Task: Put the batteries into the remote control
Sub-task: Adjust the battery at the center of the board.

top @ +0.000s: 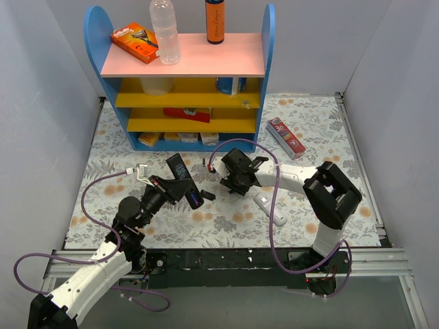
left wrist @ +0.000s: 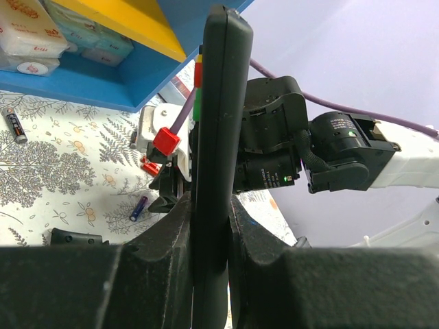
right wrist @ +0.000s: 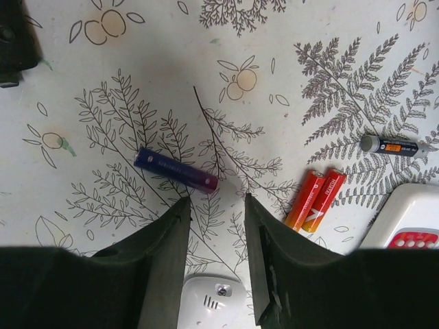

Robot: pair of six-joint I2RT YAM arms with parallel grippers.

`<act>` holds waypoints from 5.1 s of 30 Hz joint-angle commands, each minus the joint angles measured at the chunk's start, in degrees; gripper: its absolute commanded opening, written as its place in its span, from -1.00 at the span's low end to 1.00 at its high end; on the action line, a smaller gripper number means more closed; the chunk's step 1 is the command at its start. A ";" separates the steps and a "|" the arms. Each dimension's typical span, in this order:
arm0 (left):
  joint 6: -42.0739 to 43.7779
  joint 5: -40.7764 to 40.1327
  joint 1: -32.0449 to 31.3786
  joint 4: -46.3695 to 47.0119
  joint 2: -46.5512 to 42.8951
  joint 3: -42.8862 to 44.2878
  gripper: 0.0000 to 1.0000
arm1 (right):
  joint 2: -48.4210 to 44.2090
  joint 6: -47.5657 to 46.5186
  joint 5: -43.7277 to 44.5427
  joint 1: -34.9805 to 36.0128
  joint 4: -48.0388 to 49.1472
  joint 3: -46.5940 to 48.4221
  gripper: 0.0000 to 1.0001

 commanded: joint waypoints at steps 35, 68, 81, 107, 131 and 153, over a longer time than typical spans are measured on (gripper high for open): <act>1.38 -2.46 -0.26 -3.00 -3.40 2.91 -1.00 | 9.45 15.58 -3.55 -0.32 9.61 8.72 -0.40; -0.64 -2.37 -0.26 -2.73 -2.25 3.09 -1.00 | -1.98 56.17 7.17 -0.67 2.40 2.48 0.10; -1.17 -2.37 -0.26 -3.08 -2.69 2.82 -1.00 | 2.06 64.00 9.72 -0.68 10.75 0.19 -0.07; -1.78 -2.81 -0.26 -5.46 -4.98 2.65 -1.00 | 6.80 48.89 12.72 0.03 11.28 10.20 -0.20; -1.61 -3.07 -0.18 -6.69 -5.86 3.00 -1.00 | 7.52 39.04 1.64 0.29 3.02 10.39 -0.37; -1.78 -2.55 -0.26 -5.20 -3.66 3.44 -1.00 | -4.78 49.12 9.10 0.38 -0.58 5.30 0.17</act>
